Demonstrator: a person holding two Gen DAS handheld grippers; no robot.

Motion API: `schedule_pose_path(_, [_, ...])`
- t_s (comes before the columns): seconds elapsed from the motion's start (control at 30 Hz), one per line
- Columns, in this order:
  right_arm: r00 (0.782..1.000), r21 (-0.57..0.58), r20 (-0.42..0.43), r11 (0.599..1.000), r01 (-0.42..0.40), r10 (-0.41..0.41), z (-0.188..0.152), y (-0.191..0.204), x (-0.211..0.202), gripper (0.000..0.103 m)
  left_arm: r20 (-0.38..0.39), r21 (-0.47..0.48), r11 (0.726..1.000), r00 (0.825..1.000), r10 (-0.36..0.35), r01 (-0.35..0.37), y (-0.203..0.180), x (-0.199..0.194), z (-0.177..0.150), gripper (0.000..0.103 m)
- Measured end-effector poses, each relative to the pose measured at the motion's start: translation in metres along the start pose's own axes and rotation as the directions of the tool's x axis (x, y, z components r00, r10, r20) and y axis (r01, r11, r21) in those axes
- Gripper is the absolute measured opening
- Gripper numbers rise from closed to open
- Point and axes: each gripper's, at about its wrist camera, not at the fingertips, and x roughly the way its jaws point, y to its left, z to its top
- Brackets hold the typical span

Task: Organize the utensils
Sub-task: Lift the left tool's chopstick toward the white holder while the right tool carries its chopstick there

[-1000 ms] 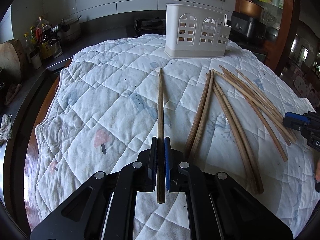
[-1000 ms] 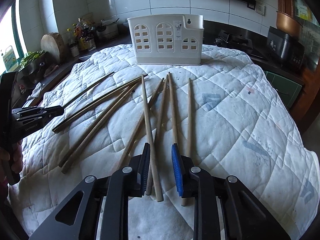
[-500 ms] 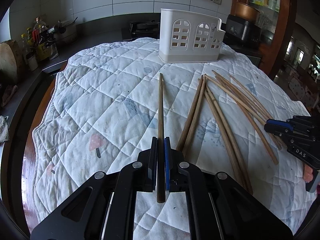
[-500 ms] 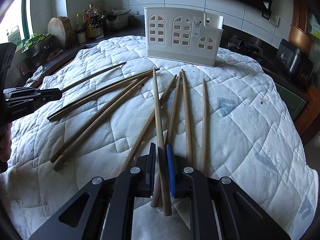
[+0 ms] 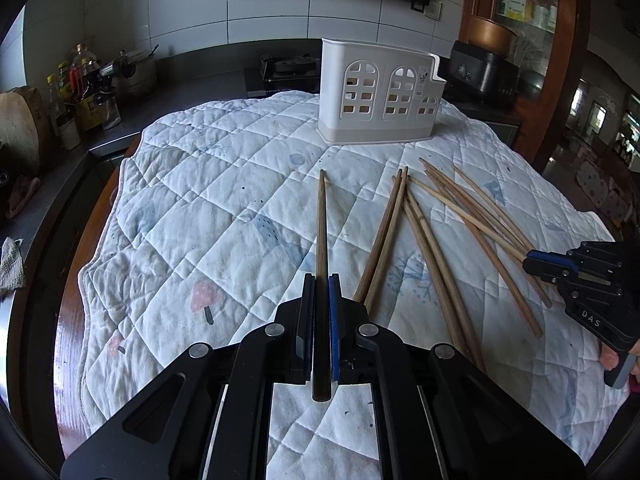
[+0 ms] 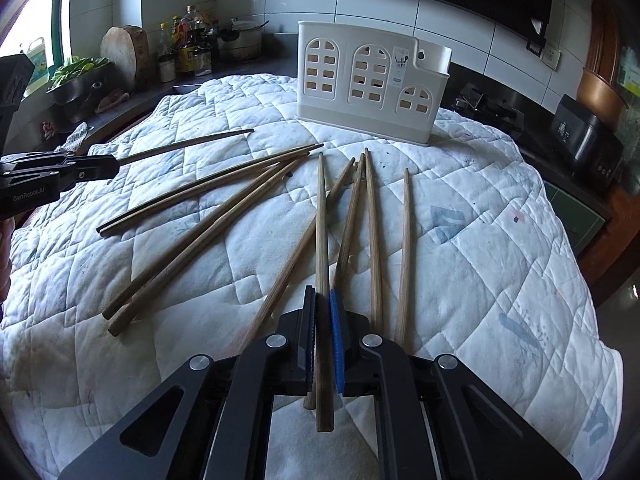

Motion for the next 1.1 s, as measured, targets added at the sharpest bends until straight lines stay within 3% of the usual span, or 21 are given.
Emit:
schedule_pose_path(0.27, [0.996,0.021,0.092,1.000,-0.018,0.016,0.018,-0.004,-0.036,0.007,0.037,0.001,1.000,0.999,-0.019,0.019,-0.002,-0.017,0.008,0.005])
schedule_pose_path(0.6, [0.972,0.063,0.224,0.994,-0.090,0.074,0.065,-0.018,-0.073,0.007,0.111,-0.017,0.999,0.993,-0.049,0.051,-0.004,-0.038,0.025,0.005])
schedule_pose_path(0.87, [0.968,0.036,0.235,0.995,-0.097,0.086,0.118,-0.040,-0.088,0.007,0.157,0.005,0.998,0.985,-0.068,0.069,-0.009,-0.052,0.056,0.005])
schedule_pose_path(1.1, [0.971,0.026,0.234,0.998,-0.054,0.046,0.175,-0.070,-0.109,0.007,0.182,0.030,0.995,0.978,-0.099,0.095,-0.012,-0.060,0.099,0.005])
